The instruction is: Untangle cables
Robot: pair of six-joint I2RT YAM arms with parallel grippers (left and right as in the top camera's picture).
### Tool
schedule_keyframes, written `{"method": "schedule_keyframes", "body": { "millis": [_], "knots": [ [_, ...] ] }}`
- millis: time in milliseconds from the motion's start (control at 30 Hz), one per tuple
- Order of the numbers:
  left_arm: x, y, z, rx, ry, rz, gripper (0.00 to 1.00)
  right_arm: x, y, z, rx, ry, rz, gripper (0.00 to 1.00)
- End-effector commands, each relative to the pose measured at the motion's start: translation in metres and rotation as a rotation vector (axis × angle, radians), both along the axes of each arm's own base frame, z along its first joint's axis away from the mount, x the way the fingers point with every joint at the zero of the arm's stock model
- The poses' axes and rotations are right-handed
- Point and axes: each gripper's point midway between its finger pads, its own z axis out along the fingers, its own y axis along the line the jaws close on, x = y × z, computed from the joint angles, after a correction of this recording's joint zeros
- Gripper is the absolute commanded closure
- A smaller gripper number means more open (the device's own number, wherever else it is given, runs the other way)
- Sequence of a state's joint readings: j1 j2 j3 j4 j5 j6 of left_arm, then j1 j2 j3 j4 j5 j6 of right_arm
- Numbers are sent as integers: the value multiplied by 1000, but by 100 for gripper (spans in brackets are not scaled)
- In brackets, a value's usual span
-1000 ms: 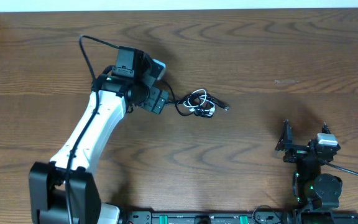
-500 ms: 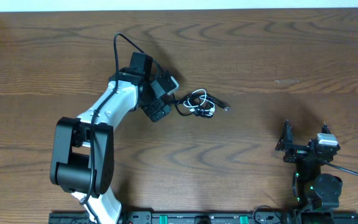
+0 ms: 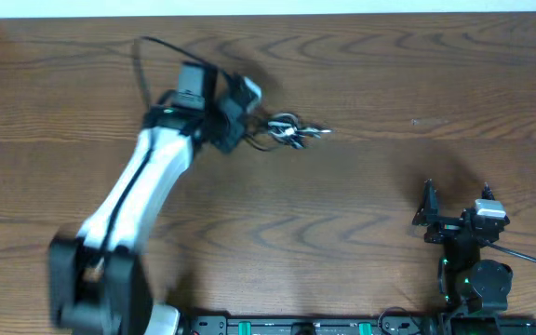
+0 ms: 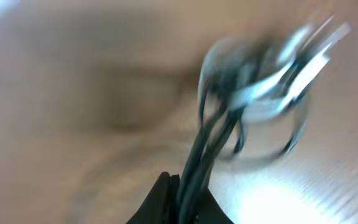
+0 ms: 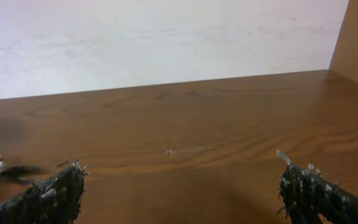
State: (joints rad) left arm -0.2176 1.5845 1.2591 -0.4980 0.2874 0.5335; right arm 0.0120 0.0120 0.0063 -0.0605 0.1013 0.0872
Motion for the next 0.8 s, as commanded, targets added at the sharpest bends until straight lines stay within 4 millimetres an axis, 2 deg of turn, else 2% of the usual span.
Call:
{"method": "schedule_keyframes", "body": {
  "millis": [0, 33, 100, 133, 233, 400, 533, 667, 767],
  "knots": [
    [-11, 0, 143, -124, -363, 15, 92, 0, 3, 0, 10, -3, 13, 1],
    [-21, 3, 178, -148, -469, 13, 92, 0, 3, 1, 10, -5, 13, 1],
    [-45, 9, 230, -178, -623, 13, 92, 0, 3, 4, 11, -19, 14, 1],
    [-55, 12, 245, -186, -669, 14, 92, 0, 3, 6, 12, -26, 15, 1],
    [-77, 17, 270, -202, -743, 14, 92, 1, 15, 13, 28, -55, 84, 1],
    [-87, 19, 283, -213, -783, 14, 92, -3, 46, 38, 33, -151, 268, 1],
    [-84, 18, 295, -283, -805, 44, 92, -7, 50, 54, 99, -145, 289, 1],
    [-83, 18, 297, -307, -803, 55, 93, -11, 52, 75, 94, -118, 301, 1],
    [-83, 17, 297, -314, -799, 54, 92, -10, 72, 99, 81, -68, 419, 1]
  ]
}}
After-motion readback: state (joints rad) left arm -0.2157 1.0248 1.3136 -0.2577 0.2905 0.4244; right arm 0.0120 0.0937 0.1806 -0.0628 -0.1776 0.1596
